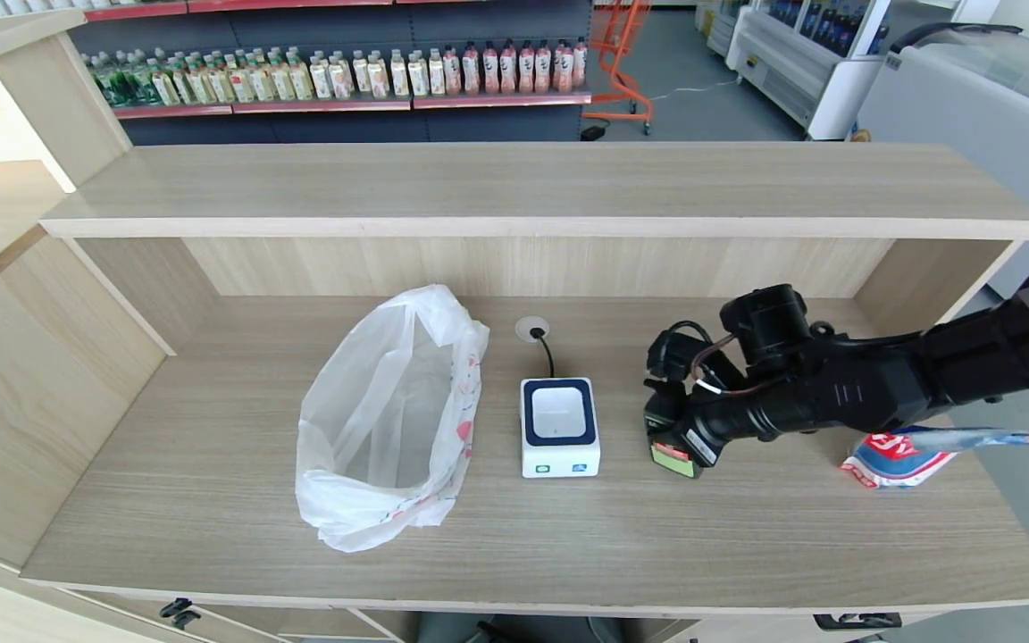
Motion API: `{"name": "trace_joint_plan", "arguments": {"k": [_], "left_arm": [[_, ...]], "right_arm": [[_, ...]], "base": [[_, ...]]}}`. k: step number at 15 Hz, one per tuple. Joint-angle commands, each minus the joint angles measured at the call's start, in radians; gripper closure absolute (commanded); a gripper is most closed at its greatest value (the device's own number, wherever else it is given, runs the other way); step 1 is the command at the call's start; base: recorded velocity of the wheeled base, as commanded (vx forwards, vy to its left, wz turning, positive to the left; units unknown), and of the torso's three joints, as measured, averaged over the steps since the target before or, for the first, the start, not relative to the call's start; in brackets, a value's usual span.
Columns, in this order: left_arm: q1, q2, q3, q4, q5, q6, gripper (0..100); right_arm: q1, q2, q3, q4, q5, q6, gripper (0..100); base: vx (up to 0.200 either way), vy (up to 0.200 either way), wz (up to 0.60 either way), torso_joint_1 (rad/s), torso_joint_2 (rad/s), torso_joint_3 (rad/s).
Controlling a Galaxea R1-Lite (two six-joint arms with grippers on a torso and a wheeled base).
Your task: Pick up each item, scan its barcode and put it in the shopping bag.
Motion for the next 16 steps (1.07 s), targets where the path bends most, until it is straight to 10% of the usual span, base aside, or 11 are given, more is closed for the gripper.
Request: {"name": "trace_joint_plan", "arguments": {"k": [1,7,9,12,16], "left_arm": [[0.000,0.002,0.000,0.000,0.000,0.000,0],[0.000,0.002,0.000,0.000,0.000,0.000,0],[0.000,0.002,0.000,0.000,0.000,0.000,0],[0.000,0.002,0.000,0.000,0.000,0.000,0],[0.000,0.002,0.002,0.000,0.000,0.000,0]], "right_arm": [[0.002,-0.048,0.024,-0.003,-0.001,0.011,100],[-0.145,-0.507,0.277,-0.052,-0.014,-0.014,100],[-0.230,-0.683,0.423,-0.061,-0.012,-0.232,100],[-0.366,-0.767,0.533,-0.138,0.229,-0.948,100],[-0.319,-0.645,0.521,0.034,0.434,-1.743,100]], "base": [[0.000,0.000,0.00,0.000,0.00,0.000],[0.000,0.000,0.00,0.000,0.00,0.000],[0.000,0.000,0.00,0.000,0.00,0.000],[0.000,0.000,0.00,0.000,0.00,0.000],[0.000,0.000,0.00,0.000,0.00,0.000]]}}
